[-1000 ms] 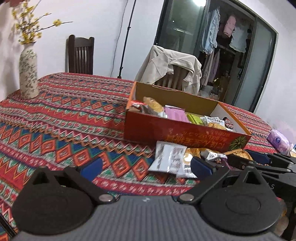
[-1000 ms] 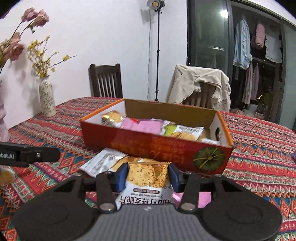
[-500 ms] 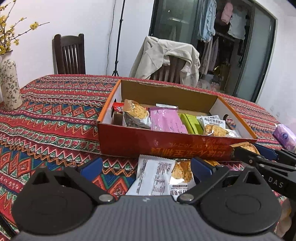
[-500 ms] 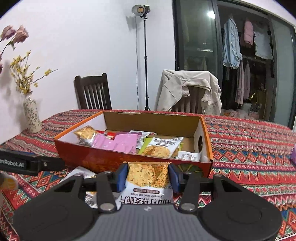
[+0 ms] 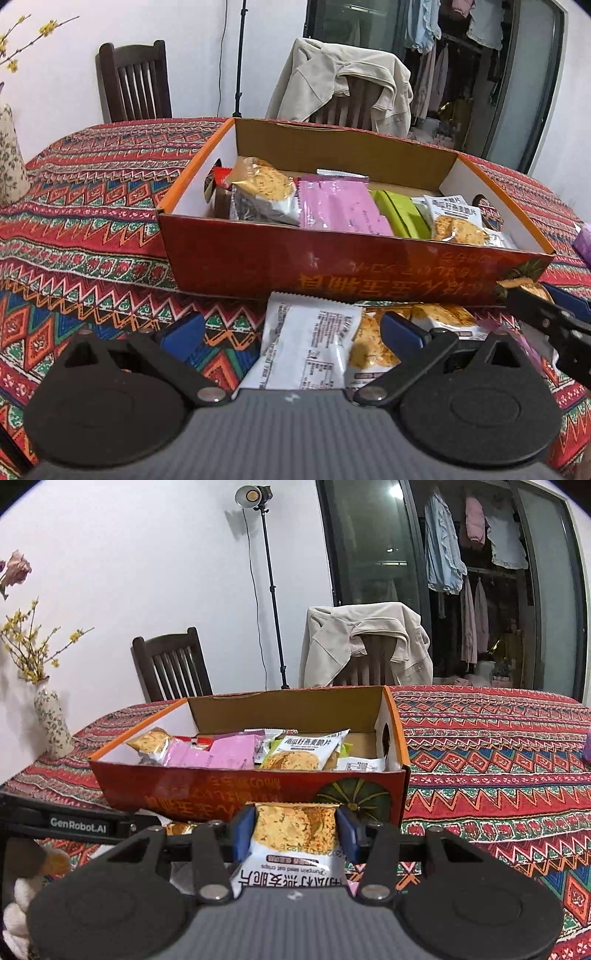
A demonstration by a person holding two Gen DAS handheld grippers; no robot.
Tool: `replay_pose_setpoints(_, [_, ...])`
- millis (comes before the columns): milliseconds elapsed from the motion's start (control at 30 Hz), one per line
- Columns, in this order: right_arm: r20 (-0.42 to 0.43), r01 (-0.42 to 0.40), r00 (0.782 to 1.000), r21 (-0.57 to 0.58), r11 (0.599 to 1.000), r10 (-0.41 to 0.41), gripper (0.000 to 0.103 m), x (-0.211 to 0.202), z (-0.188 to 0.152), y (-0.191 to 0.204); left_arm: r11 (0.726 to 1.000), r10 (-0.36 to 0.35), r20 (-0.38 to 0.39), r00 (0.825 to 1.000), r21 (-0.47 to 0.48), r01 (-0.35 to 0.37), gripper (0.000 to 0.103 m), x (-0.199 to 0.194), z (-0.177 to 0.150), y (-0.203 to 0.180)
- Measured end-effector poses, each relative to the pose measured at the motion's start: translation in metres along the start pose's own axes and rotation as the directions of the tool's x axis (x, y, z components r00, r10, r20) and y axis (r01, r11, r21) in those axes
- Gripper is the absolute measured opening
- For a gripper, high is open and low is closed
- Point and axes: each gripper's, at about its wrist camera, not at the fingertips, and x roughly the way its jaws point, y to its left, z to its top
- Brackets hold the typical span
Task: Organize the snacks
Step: 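Grasp a white printed packet with the left tool, then carry both held packets over the orange box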
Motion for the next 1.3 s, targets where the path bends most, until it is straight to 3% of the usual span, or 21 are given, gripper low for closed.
replay_pose_setpoints(133, [0.0,0.001,1.0,-0.007,1.0,-0.001,0.047,-0.001,-0.001,0.003,1.0,-0.013,-0.02,1.0,-0.005,0.012,0.101,0.007,-0.005,0.003])
replay_pose_setpoints(233, [0.004,0.003,1.0,-0.01,1.0,-0.003,0.047,-0.002,-0.001,0.002,1.0,-0.022,-0.024,0.999,-0.011,0.022,0.089,0.008,-0.009,0.004])
replay_pose_setpoints(300, [0.006,0.001,1.0,-0.011,1.0,-0.001,0.047,-0.002,-0.001,0.003,0.999,-0.042,-0.014,0.999,-0.022,0.042,0.067,0.005,-0.009,0.006])
replay_pose_setpoints(367, [0.008,-0.001,1.0,-0.015,1.0,0.001,0.047,-0.003,-0.001,0.003,0.996,-0.078,-0.01,0.997,-0.035,0.078,0.055,0.004,-0.01,0.011])
replay_pose_setpoints(467, [0.011,-0.007,1.0,-0.022,1.0,0.007,0.047,-0.005,-0.002,0.005,0.994,-0.097,-0.006,0.995,-0.043,0.096,0.051,0.003,-0.011,0.012])
replay_pose_setpoints(700, [0.015,-0.015,1.0,-0.02,1.0,0.015,0.047,-0.005,-0.002,0.004,0.995,-0.091,0.017,0.996,-0.041,0.092,0.045,-0.003,-0.013,0.011])
replay_pose_setpoints(933, [0.046,-0.028,0.999,-0.027,0.999,0.029,0.047,-0.009,-0.002,0.006,0.999,-0.047,0.091,0.995,-0.005,0.048,0.045,-0.022,-0.01,0.002])
replay_pose_setpoints(1300, [0.116,-0.032,0.993,-0.058,0.998,0.039,0.047,-0.033,0.021,0.022,0.997,-0.083,0.179,0.98,0.016,0.081,0.045,-0.061,0.012,-0.004])
